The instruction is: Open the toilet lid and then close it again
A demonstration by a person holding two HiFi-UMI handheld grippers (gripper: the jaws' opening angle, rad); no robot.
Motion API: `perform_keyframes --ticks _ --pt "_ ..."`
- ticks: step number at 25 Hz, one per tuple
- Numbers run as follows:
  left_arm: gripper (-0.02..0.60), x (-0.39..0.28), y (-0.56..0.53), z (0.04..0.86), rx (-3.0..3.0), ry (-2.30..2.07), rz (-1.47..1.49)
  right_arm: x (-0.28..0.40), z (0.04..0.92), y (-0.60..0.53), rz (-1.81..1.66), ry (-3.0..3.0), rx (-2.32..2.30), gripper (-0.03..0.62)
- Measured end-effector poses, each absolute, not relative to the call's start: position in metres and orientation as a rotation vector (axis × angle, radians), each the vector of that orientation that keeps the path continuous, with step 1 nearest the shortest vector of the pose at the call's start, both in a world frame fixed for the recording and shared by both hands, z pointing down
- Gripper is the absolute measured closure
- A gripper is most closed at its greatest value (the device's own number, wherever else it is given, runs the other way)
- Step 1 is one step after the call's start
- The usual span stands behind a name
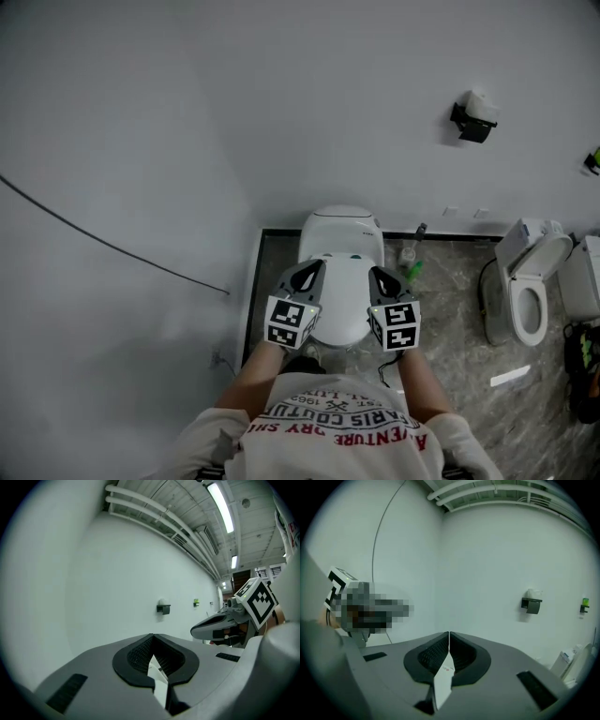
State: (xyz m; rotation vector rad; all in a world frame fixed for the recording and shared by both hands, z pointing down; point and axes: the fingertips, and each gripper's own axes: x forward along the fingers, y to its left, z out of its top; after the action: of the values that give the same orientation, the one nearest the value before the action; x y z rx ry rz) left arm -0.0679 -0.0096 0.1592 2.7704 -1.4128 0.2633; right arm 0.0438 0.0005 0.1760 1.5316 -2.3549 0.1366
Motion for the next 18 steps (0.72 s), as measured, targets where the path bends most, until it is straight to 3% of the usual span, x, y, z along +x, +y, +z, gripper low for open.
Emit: perform_keyframes --ticks 9,18 --pt "0.574 -0.102 -0.010 0.104 2.663 -1.555 0.034 0.035 0.133 0.002 0.065 -2.403 1.601 0.576" --pt "0.574 -0.096 -0.007 0.113 2.699 -1.525 0.020 0.033 0.151 0.000 0.107 -2.385 1.599 0.579"
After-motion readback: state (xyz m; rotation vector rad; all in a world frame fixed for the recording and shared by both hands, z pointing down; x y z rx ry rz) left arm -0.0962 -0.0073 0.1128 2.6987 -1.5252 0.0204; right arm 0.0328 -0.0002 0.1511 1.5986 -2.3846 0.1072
